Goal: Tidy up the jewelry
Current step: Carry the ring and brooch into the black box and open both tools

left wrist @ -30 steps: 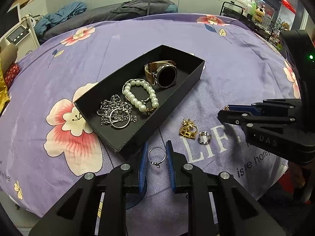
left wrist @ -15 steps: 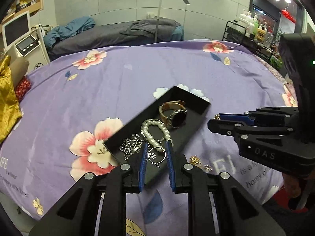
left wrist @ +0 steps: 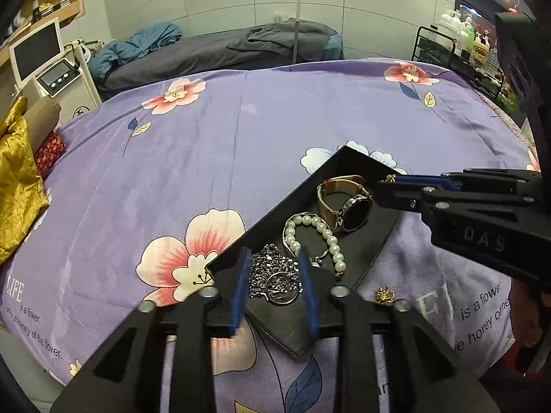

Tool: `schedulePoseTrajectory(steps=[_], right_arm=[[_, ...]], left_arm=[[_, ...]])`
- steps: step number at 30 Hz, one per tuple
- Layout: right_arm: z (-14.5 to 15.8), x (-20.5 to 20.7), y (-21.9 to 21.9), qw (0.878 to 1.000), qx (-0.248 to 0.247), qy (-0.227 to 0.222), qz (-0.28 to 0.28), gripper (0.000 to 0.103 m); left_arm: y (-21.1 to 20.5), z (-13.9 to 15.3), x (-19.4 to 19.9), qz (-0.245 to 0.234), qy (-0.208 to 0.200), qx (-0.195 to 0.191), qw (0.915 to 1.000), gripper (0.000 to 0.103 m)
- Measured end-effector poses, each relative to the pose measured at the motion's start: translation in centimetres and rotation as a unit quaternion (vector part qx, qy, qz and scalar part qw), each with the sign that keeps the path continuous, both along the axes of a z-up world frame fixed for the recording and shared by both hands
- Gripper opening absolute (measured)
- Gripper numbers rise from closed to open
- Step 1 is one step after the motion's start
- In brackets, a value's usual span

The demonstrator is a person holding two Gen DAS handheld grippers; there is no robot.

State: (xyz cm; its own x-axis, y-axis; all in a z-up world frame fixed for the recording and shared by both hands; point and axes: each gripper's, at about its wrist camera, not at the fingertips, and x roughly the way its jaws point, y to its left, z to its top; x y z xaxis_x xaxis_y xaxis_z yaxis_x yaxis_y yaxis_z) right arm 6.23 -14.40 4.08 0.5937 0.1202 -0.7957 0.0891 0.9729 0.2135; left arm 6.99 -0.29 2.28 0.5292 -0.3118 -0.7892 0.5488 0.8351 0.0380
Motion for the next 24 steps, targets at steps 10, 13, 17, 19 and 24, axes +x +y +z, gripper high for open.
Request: schedulePoseTrajectory(steps=[10, 13, 17, 19, 24], right_arm=[[-1.5, -1.1, -2.1, 0.999, 0.011, 0.003, -0.05, 0.068], [-1.1, -1.5, -2.6, 0.998, 0.026, -0.027, -0.048, 0.069], [-0.8, -2.0, -2.8, 0.998, 0.015, -0.043, -0.051, 0.071], [-1.2, -2.8, -3.0, 0.997, 0.035, -0.046, -0.055, 0.071], [-2.2, -5.0, -2.9, 0.997, 0.051, -0.024, -0.055, 0.071]], left_arm=[[0.5, 0.3, -0.6, 0.008, -0.032, 0.011, 0.9994, 0.092], [0.9, 0.2, -0.4, 0.019, -0.023, 0.0, 0.9996, 0.095], [2.0, 0.7, -0.4, 0.039, -0.013, -0.041, 0.9983, 0.096], [2.7, 0.7, -0.4, 0.054, 0.007, -0.075, 0.9957, 0.096], [3.8, 0.7, -1.2, 0.088, 0.007, -0.103, 0.9907, 0.096]])
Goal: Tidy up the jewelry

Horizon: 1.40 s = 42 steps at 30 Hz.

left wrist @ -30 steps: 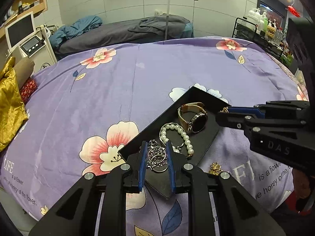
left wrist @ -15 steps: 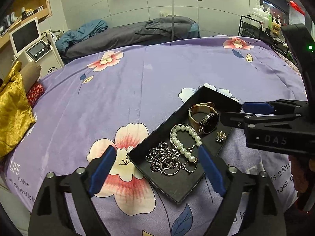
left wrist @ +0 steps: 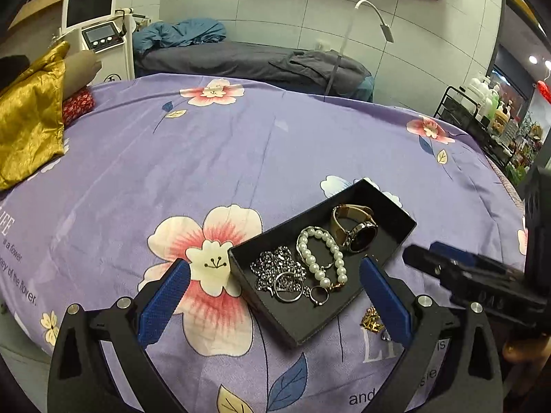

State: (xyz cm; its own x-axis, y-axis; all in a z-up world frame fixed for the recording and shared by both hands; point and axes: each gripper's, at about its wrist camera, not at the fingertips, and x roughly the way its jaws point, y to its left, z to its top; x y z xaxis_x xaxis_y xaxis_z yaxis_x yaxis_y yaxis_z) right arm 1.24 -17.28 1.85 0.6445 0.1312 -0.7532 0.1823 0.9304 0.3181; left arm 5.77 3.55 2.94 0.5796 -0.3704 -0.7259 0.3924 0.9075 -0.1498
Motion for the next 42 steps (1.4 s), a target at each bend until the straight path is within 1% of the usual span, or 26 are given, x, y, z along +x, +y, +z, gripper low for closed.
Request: schedulePoseTrajectory(steps=[2, 4, 6, 7, 9, 11, 12, 16, 17, 18, 20, 22, 24, 25, 27, 28, 29, 30, 31, 33, 34, 35, 36, 38, 40, 42], right_arm=[[-0.3, -1.2, 0.2, 1.0, 0.005, 0.006, 0.008, 0.071], [-0.7, -2.0, 0.7, 0.999, 0.004, 0.024, 0.031, 0.071], [-1.2, -2.6, 1.5, 0.997, -0.022, 0.044, 0.051, 0.071], [-1.4, -3.0, 2.1, 0.996, -0.042, 0.049, 0.062, 0.071], [-1.7, -3.5, 2.9, 0.993, -0.075, 0.052, 0.076, 0.071], [-1.9, -3.9, 3.6, 0.989, -0.104, 0.048, 0.089, 0.071], [-2.1, -4.0, 3.8, 0.988, -0.109, 0.048, 0.094, 0.071], [-2.8, -4.0, 4.4, 0.985, -0.122, 0.054, 0.111, 0.07], [-3.0, -3.9, 4.7, 0.983, -0.127, 0.056, 0.119, 0.068], [-3.0, -3.9, 4.9, 0.982, -0.13, 0.055, 0.124, 0.064], [-3.3, -3.7, 5.2, 0.979, -0.14, 0.058, 0.135, 0.059], [-3.5, -3.3, 5.5, 0.976, -0.148, 0.06, 0.147, 0.055], [-3.9, -3.0, 5.8, 0.973, -0.162, 0.064, 0.153, 0.045], [-4.0, -2.9, 5.9, 0.971, -0.17, 0.064, 0.156, 0.043], [-4.1, -2.9, 6.1, 0.968, -0.183, 0.061, 0.164, 0.033], [-4.0, -2.9, 6.0, 0.966, -0.189, 0.06, 0.165, 0.03], [-4.0, -3.0, 5.9, 0.967, -0.189, 0.059, 0.162, 0.022], [-3.9, -3.0, 5.6, 0.969, -0.183, 0.059, 0.157, 0.017], [-3.7, -3.1, 5.1, 0.972, -0.171, 0.058, 0.15, 0.017], [-3.5, -3.5, 3.8, 0.981, -0.135, 0.058, 0.128, 0.016], [-3.4, -3.6, 3.3, 0.983, -0.125, 0.06, 0.119, 0.016], [-3.4, -3.7, 2.7, 0.985, -0.112, 0.063, 0.111, 0.016], [-3.4, -3.9, 2.3, 0.987, -0.1, 0.065, 0.107, 0.016], [-3.3, -4.2, 1.6, 0.989, -0.092, 0.067, 0.096, 0.016], [-3.2, -4.6, 1.3, 0.989, -0.094, 0.069, 0.091, 0.016], [-3.2, -4.9, 0.9, 0.99, -0.083, 0.069, 0.086, 0.016]], left_arm=[[-0.3, -0.4, -0.4, -0.016, 0.017, 0.019, 0.9995, 0.096], [-0.7, -0.9, -0.8, -0.04, 0.023, 0.051, 0.9976, 0.096], [-1.3, -1.4, -1.7, -0.059, 0.013, 0.093, 0.9938, 0.096], [-1.5, -1.6, -2.1, -0.065, 0.008, 0.103, 0.9925, 0.096], [-1.6, -1.8, -3.0, -0.076, 0.004, 0.106, 0.9914, 0.096], [-1.7, -1.8, -3.7, -0.086, 0.004, 0.094, 0.9919, 0.096], [-1.9, -1.8, -3.9, -0.087, 0.002, 0.097, 0.9915, 0.096], [-2.6, -2.8, -4.7, -0.099, -0.011, 0.134, 0.986, 0.096], [-2.6, -2.9, -4.7, -0.1, -0.011, 0.136, 0.9855, 0.096], [-2.6, -3.1, -4.7, -0.1, -0.009, 0.14, 0.985, 0.096], [-2.4, -3.4, -4.6, -0.098, -0.006, 0.146, 0.9844, 0.096], [-2.1, -3.5, -4.6, -0.1, -0.002, 0.143, 0.9847, 0.096], [-1.9, -3.7, -4.6, -0.1, 0.002, 0.138, 0.9853, 0.096], [-1.9, -3.8, -4.6, -0.102, 0.005, 0.137, 0.9853, 0.096], [-2.1, -3.9, -4.7, -0.108, 0.007, 0.137, 0.9846, 0.095], [-2.2, -3.9, -4.8, -0.112, 0.006, 0.136, 0.9843, 0.094], [-2.4, -3.9, -5.0, -0.117, 0.005, 0.135, 0.9839, 0.094], [-2.7, -3.8, -5.2, -0.124, 0.002, 0.133, 0.9833, 0.09], [-3.1, -3.7, -5.4, -0.136, 0.0, 0.129, 0.9823, 0.085], [-4.1, -3.8, -5.9, -0.157, -0.003, 0.126, 0.9795, 0.077], [-4.8, -3.9, -6.1, -0.165, -0.006, 0.131, 0.9775, 0.077], [-5.4, -4.1, -6.3, -0.162, -0.016, 0.144, 0.976, 0.077], [-5.7, -4.2, -6.4, -0.163, -0.018, 0.148, 0.9752, 0.077], [-6.0, -4.4, -6.4, -0.166, -0.017, 0.155, 0.9737, 0.077], [-5.8, -4.1, -6.3, -0.165, -0.01, 0.146, 0.9753, 0.075], [-5.2, -3.9, -6.5, -0.16, -0.004, 0.138, 0.9773, 0.07]])
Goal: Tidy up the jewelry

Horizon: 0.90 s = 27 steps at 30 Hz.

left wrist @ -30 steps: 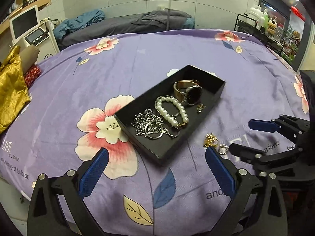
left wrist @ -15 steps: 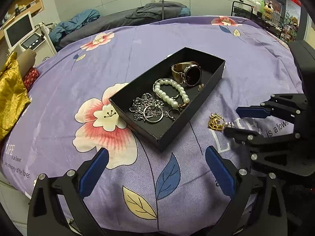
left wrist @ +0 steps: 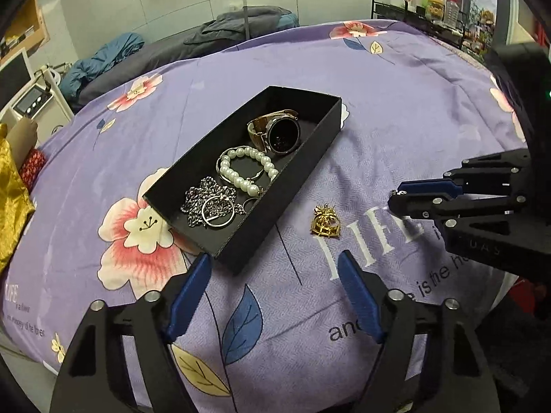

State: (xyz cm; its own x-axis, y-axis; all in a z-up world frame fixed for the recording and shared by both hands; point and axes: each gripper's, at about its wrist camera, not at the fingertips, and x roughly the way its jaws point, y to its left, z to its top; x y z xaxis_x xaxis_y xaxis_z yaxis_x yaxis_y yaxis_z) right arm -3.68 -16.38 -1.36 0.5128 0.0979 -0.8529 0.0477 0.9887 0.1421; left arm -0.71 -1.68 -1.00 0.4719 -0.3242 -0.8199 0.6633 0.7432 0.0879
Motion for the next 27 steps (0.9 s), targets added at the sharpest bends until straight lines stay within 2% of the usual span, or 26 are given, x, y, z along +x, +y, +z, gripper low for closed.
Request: schedulePoseTrajectory(steps=[4, 6, 10, 14, 17, 18, 19, 27], right_arm=[[-0.2, -0.2, -0.8, 1.0, 0.024, 0.001, -0.013, 0.016], [-0.1, -0.2, -0.7, 1.0, 0.025, 0.0, -0.015, 0.016], [0.1, -0.2, -1.0, 1.0, 0.022, -0.002, -0.021, 0.016], [0.5, -0.6, -2.0, 0.999, 0.027, -0.003, -0.042, 0.016], [0.6, -1.0, -2.9, 0.998, 0.032, -0.001, -0.057, 0.016], [0.6, -1.1, -3.2, 0.998, 0.034, 0.001, -0.061, 0.016], [0.5, -1.2, -3.4, 0.997, 0.037, 0.002, -0.065, 0.016], [0.7, -0.8, -3.2, 0.997, 0.048, 0.003, -0.065, 0.016]], left_arm=[[0.5, -0.1, -0.8, 0.001, 0.011, -0.003, 0.9999, 0.06], [0.0, -0.2, -1.2, -0.013, 0.011, -0.003, 0.9999, 0.059], [-2.4, -0.2, -1.8, -0.052, -0.02, -0.007, 0.9984, 0.059], [-4.5, -1.2, -0.8, -0.061, -0.019, -0.004, 0.9979, 0.056], [-5.4, -2.0, 0.0, -0.063, -0.012, -0.001, 0.9979, 0.039], [-5.5, -2.2, 0.3, -0.063, -0.006, -0.003, 0.998, 0.028], [-5.6, -2.5, 0.5, -0.061, 0.003, -0.005, 0.9981, 0.022], [-4.0, -1.6, 0.9, -0.042, 0.028, -0.046, 0.9977, 0.019]])
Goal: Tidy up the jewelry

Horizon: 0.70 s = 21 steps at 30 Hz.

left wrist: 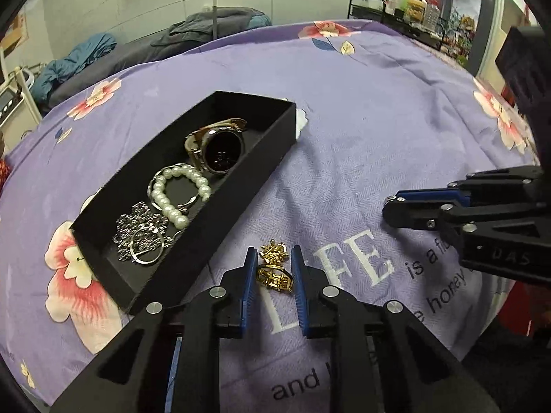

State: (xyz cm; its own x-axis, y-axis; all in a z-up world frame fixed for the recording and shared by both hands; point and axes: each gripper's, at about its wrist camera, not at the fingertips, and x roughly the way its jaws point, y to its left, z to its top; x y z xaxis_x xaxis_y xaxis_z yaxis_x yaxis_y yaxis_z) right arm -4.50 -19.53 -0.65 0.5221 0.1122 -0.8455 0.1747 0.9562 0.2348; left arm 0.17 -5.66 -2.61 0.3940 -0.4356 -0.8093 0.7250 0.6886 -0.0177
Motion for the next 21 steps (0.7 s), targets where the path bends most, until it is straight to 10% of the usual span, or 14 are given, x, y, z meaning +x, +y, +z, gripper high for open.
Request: schedulePoseTrajectory(steps=[10, 21], right_arm=[[1.5, 2.7, 2.6, 0.999, 0.004, -0.024, 0.043, 0.016], [3.8, 6.2, 4.0, 0.997, 0.013, -0.056, 0.059, 0.016]], left_arm=[[4.2, 3.7, 1.3, 0.053, 0.026, -0.062, 0.9963, 0.019], [5.1, 5.3, 3.9, 0.077, -0.019, -0.043, 0.9959, 0.019]])
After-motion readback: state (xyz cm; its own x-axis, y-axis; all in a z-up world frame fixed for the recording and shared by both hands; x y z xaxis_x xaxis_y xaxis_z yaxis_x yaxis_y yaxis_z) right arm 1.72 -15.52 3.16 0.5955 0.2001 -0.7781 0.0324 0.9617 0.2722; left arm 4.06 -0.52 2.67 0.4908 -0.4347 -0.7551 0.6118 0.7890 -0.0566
